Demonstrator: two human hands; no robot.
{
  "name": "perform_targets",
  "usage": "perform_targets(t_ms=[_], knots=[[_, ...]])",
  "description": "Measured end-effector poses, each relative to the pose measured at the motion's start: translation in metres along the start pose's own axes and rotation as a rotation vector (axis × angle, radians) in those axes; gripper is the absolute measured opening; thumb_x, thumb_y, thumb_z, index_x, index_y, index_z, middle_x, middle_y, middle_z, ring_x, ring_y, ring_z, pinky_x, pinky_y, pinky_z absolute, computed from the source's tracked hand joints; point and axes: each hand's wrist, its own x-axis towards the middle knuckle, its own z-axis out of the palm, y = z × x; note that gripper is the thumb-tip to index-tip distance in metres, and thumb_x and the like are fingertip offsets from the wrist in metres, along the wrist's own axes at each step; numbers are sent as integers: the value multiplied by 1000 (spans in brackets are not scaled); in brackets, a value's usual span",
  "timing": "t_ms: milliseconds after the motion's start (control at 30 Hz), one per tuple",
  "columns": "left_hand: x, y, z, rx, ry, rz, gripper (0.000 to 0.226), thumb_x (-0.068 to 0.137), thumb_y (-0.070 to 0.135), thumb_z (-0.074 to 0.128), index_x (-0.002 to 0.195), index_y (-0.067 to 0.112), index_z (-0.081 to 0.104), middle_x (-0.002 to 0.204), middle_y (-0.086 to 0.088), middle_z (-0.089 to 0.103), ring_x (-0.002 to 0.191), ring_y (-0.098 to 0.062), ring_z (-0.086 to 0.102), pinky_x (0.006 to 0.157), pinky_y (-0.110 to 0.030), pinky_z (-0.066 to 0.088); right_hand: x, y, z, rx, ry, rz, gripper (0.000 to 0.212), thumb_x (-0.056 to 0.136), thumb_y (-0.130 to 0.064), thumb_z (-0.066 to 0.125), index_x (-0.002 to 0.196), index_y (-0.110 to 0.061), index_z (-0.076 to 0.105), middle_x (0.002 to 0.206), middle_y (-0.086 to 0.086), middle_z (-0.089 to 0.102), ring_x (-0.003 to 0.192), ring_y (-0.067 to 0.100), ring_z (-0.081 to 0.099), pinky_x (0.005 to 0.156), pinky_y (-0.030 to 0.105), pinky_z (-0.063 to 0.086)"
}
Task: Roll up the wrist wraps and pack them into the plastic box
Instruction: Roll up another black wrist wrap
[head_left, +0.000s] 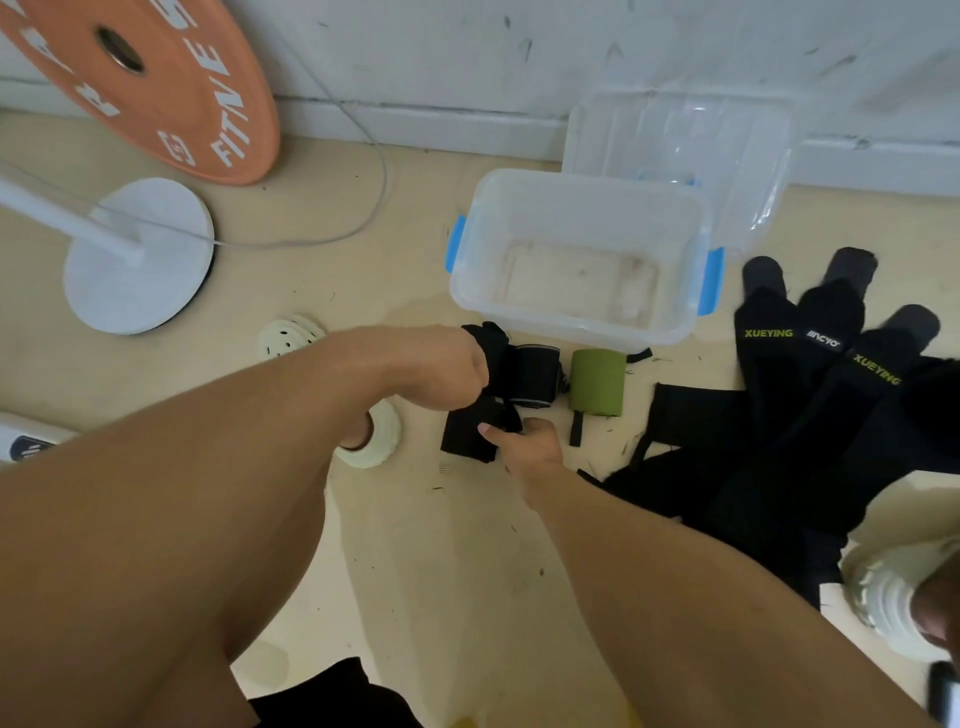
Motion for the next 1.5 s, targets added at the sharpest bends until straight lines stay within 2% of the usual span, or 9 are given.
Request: perform_targets(t_ms=[100, 267, 400, 533, 700, 867, 1033, 1233, 1500], knots=[[3, 1, -3, -45, 37, 48, 22, 94, 2, 44, 99, 23, 48, 99, -1, 48, 92, -19, 42, 82, -32, 36, -1, -1, -13, -32, 13, 6, 90, 81, -37, 87, 153, -12, 39, 142, 10, 54, 121, 30, 59, 104, 45, 52], [1, 16, 1, -38, 26, 105, 22, 99, 3, 44, 107, 16, 60, 108, -3, 57, 100, -17, 49, 89, -30, 44, -5, -2, -36, -82, 41, -15, 76, 83, -35, 85, 146, -15, 48, 135, 8, 58, 122, 29, 60, 106, 43, 52], [-6, 33, -2, -53, 75, 173, 40, 99, 6, 48, 132, 24, 60, 124, 4, 54, 117, -18, 51, 96, -26, 41, -12, -6, -64, -133, 149, -94, 50, 90, -26, 79, 133, -15, 57, 112, 3, 62, 104, 23, 61, 95, 35, 53], [-15, 56, -8, -52, 143, 230, 49, 101, 11, 50, 148, 22, 49, 152, 0, 49, 134, -22, 49, 109, -30, 42, -19, -12, -111, -194, 417, -174, 24, 99, -17, 63, 122, -21, 61, 115, 2, 67, 93, 17, 62, 72, 27, 54], [-24, 95, -8, -18, 176, 338, 46, 103, 18, 53, 147, 26, 48, 145, 5, 55, 119, -11, 48, 98, -25, 37, -26, 0, -190, -175, 658, -190, 41, 97, -17, 67, 135, -22, 54, 134, 2, 56, 120, 21, 57, 98, 40, 54], [-35, 131, -5, 9, 207, 436, 47, 104, 23, 55, 149, 29, 45, 146, 7, 54, 130, -13, 50, 97, -22, 32, -32, 32, -245, -154, 725, -52, 82, 93, -26, 72, 160, -14, 26, 159, 17, 34, 145, 38, 36, 120, 51, 33], [-40, 138, 4, 29, 167, 429, 49, 103, 27, 58, 150, 31, 45, 148, 8, 53, 125, -10, 50, 96, -21, 33, -19, 33, -255, -48, 609, 77, 107, 84, -45, 81, 164, -18, 16, 161, 17, 33, 145, 42, 37, 119, 54, 35], [-38, 135, 7, 86, 137, 398, 50, 103, 32, 58, 151, 35, 43, 148, 11, 52, 134, -12, 49, 98, -23, 34, -1, 25, -262, 11, 628, 218, 110, 79, -39, 86, 161, -14, 18, 157, 18, 37, 140, 43, 40, 114, 57, 39], [-34, 132, 10, 93, 134, 389, 51, 103, 38, 58, 150, 41, 41, 149, 12, 49, 135, -12, 49, 110, -30, 41, 2, 31, -261, -59, 728, 358, 115, 85, -43, 80, 164, -19, -1, 166, 16, 17, 151, 38, 23, 124, 54, 22]])
